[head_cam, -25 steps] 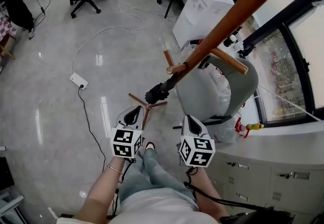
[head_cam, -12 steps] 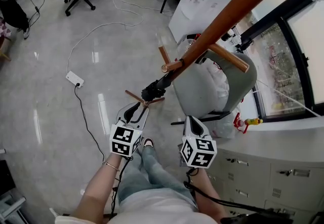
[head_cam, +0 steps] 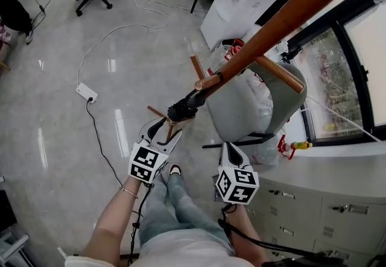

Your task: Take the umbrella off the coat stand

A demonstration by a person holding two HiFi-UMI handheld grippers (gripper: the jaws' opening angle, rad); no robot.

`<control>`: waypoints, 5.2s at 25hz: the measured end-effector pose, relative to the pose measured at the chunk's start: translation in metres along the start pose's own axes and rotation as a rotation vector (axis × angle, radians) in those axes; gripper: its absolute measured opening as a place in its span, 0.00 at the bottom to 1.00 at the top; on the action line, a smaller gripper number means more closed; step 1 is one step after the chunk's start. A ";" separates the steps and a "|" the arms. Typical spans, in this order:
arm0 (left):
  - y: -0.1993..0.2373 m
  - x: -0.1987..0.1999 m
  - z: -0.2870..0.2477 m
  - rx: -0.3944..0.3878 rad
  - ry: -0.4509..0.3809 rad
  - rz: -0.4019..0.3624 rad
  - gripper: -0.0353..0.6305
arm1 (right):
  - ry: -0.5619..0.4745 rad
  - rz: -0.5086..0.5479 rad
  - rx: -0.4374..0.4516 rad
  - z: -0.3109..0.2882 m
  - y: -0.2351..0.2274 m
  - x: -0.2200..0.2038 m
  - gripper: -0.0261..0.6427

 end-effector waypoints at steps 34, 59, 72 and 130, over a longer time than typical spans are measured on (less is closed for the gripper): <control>0.028 -0.007 -0.085 -0.050 0.029 -0.207 0.48 | 0.059 -0.163 -0.019 -0.029 -0.009 -0.056 0.05; 0.039 0.006 -0.110 -0.160 -0.012 -0.279 0.49 | 0.094 -0.184 0.005 -0.048 -0.013 -0.080 0.05; 0.042 0.006 -0.110 -0.128 -0.012 -0.289 0.45 | 0.106 -0.156 0.029 -0.053 -0.003 -0.074 0.05; -0.031 0.067 0.049 0.020 -0.074 -0.197 0.41 | -0.097 0.025 0.207 0.021 0.042 0.018 0.05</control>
Point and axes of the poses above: the fingertips, and each gripper's own axes: z backward along the fingers, y to its left, x out of its top, the point moved 5 cm from there along z, backward along the fingers, and after that the axes turned 11 degrees about y, right-handed, at the moved point
